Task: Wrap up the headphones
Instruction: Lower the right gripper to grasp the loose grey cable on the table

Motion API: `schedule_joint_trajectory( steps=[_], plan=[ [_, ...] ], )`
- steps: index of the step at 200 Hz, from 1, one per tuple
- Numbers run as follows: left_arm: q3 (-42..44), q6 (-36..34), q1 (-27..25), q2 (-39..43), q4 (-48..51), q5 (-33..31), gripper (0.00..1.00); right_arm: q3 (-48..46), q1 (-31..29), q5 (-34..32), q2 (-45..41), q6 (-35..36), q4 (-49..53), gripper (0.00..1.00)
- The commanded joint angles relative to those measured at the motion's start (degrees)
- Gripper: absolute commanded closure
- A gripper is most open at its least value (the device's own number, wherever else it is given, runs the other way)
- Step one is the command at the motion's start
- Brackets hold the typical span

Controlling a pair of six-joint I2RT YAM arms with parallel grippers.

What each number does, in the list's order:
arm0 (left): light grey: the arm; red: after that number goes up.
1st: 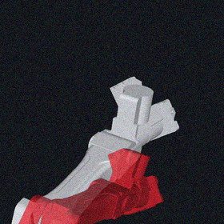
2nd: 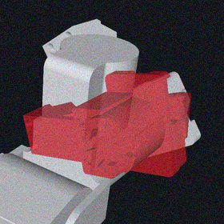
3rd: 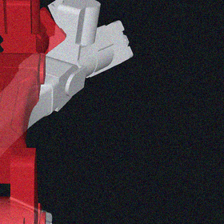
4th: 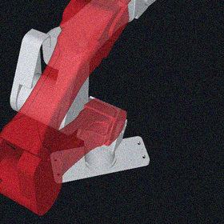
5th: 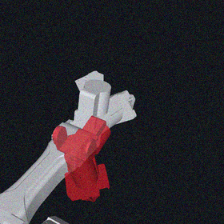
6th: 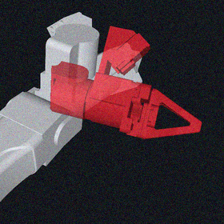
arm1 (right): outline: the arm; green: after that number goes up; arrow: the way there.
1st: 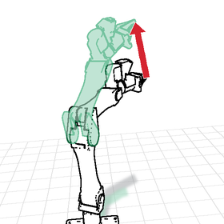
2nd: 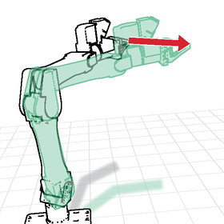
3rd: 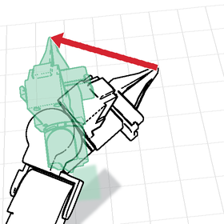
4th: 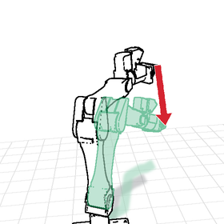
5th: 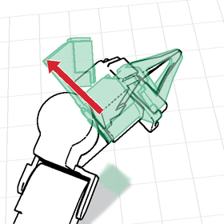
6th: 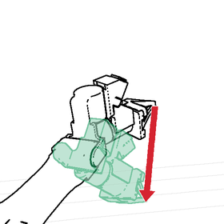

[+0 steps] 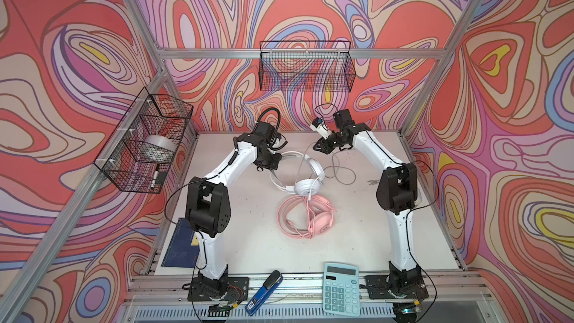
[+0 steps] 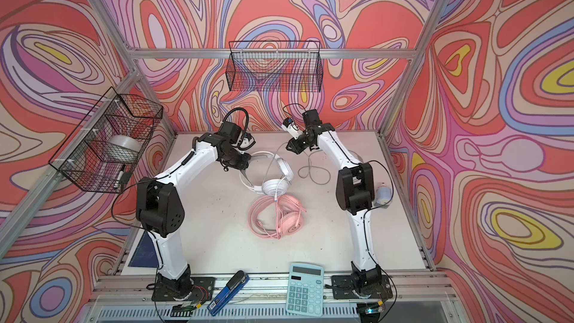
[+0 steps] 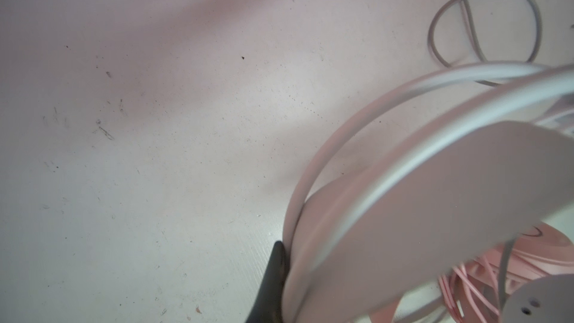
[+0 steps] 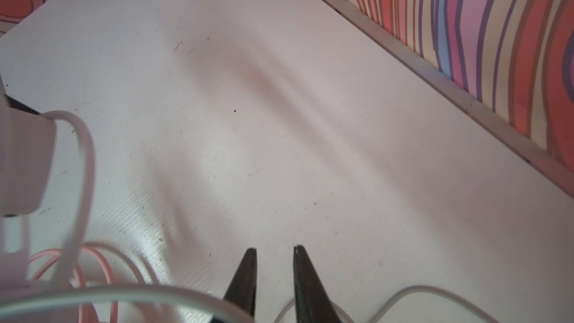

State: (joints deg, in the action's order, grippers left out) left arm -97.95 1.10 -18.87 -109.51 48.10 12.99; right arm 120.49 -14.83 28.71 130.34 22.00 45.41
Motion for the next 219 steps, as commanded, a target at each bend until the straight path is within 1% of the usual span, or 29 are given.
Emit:
schedule_joint_trajectory(
  steps=[1, 32, 70, 94, 120, 166, 194, 219],
  plan=[
    [1.6, 2.0, 1.8, 4.6, -4.0, 7.4, 1.00, -1.9, 1.5, 3.0, 1.1, -5.4, -2.8, 0.77],
    [3.4, 5.0, 4.2, 6.1, -6.4, 11.3, 1.00, -5.9, 1.7, 4.0, 0.8, -7.7, -5.2, 0.78],
    [4.5, 8.1, 5.7, 7.0, -8.7, 14.1, 1.00, -14.1, 1.7, 5.2, -0.8, -12.2, -12.1, 0.78],
    [4.1, 9.8, 6.0, 7.0, -9.2, 13.5, 1.00, -17.8, 1.7, 6.1, -1.2, -14.4, -14.7, 0.78],
    [4.6, 13.5, 6.9, 7.6, -11.8, 14.3, 1.00, -19.7, 1.7, 6.0, -1.3, -16.7, -14.5, 0.79],
    [4.8, 20.0, 8.0, 8.7, -16.0, 14.8, 1.00, -26.8, 1.7, 6.1, -3.8, -18.1, -18.0, 0.79],
    [4.7, 23.7, 8.3, 9.1, -17.4, 13.5, 1.00, -30.2, 1.7, 6.5, -4.9, -18.8, -19.9, 0.80],
    [4.7, 25.2, 8.4, 9.2, -17.9, 12.2, 1.00, -32.8, 1.7, 6.6, -5.8, -19.3, -20.8, 0.79]
  ],
)
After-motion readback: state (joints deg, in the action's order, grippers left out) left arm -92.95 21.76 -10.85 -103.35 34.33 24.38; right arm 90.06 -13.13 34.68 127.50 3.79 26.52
